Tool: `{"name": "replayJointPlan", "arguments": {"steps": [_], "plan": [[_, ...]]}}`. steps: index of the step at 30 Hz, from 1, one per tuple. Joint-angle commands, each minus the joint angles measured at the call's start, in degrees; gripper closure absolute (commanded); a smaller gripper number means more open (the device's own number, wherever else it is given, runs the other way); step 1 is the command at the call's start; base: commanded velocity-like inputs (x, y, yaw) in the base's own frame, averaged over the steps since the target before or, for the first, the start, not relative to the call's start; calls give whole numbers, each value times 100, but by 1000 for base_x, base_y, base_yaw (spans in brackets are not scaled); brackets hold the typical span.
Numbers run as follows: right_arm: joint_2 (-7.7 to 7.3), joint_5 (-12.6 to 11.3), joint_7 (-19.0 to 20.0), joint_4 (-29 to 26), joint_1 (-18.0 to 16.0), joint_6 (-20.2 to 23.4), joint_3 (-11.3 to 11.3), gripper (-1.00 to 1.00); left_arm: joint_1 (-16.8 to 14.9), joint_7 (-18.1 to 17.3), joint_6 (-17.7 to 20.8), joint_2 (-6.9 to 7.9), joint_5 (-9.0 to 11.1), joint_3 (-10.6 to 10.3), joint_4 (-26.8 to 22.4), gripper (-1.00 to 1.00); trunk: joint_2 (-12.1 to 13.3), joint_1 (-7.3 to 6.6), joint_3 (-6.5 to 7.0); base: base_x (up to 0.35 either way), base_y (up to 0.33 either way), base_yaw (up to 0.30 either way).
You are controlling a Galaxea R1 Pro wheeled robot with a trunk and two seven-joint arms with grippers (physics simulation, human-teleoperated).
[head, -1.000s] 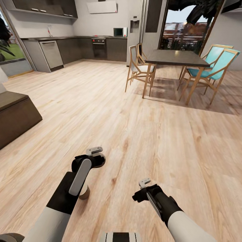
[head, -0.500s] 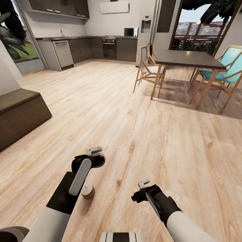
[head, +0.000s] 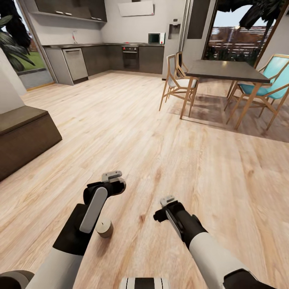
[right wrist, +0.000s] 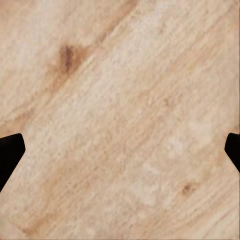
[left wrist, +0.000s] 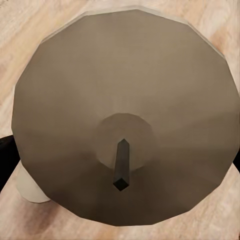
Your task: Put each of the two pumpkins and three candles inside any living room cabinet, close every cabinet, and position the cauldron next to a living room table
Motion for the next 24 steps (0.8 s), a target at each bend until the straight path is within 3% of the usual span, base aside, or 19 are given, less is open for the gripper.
{"name": "replayJointPlan", "arguments": {"steps": [1,6,13,24], "plan": [[5,-2,-28,71,-87,9,1,-100,-4,-9,18,3,-16,1,-6,100,0,0,0,0,0,0],[19,8,-3,431,-242,-27,23,-100,-9,-5,33,1,-16,5,-105,100,0,0,0,0,0,0],[8,16,46,396,-257,-35,76,-100,-10,-5,34,12,-16,30,-157,100,0,0,0,0,0,29],[5,16,47,384,-226,-47,82,-100,-10,-5,34,7,-16,30,-156,100,0,0,0,0,0,271]]}}
